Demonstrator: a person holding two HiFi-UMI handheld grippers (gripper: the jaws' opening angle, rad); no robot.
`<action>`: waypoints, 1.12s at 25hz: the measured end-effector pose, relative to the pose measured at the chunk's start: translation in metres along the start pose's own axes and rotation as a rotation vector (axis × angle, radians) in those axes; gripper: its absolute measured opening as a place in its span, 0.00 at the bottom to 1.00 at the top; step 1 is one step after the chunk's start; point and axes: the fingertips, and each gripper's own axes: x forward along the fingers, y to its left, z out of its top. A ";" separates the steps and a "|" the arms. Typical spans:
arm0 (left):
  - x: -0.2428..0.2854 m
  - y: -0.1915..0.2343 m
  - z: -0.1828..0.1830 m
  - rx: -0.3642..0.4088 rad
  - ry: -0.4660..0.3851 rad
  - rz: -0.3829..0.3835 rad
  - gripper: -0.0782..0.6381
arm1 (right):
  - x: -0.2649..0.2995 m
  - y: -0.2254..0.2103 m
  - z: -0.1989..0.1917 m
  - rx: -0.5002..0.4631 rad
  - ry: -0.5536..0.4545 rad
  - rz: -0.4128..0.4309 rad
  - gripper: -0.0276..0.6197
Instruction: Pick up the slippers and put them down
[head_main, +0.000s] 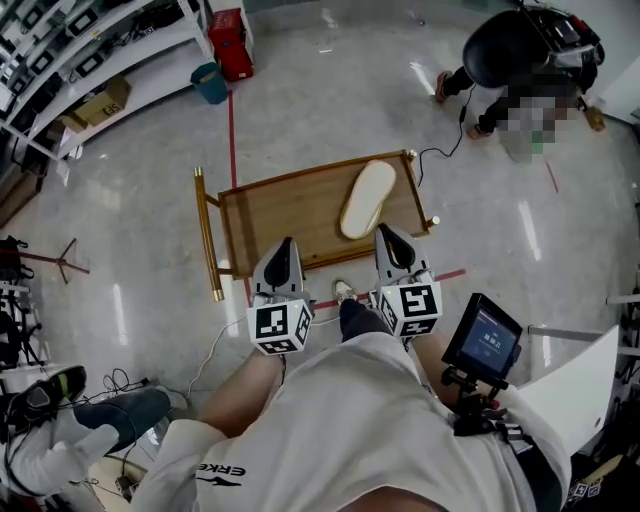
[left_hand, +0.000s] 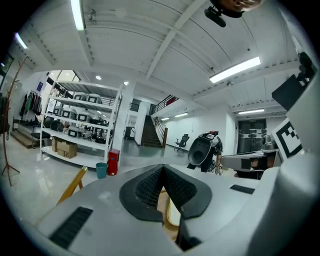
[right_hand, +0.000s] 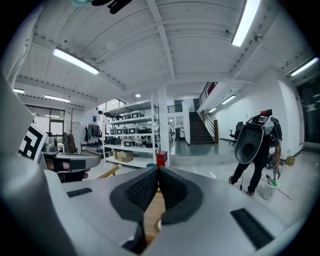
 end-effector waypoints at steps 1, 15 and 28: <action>-0.010 -0.002 0.002 0.000 -0.010 -0.005 0.11 | -0.009 0.009 0.003 -0.002 -0.010 0.006 0.05; -0.130 -0.021 0.007 -0.007 -0.071 -0.051 0.11 | -0.114 0.100 0.004 0.016 -0.035 0.034 0.05; -0.142 -0.039 0.018 0.007 -0.094 -0.055 0.11 | -0.142 0.102 0.021 0.047 -0.072 0.054 0.05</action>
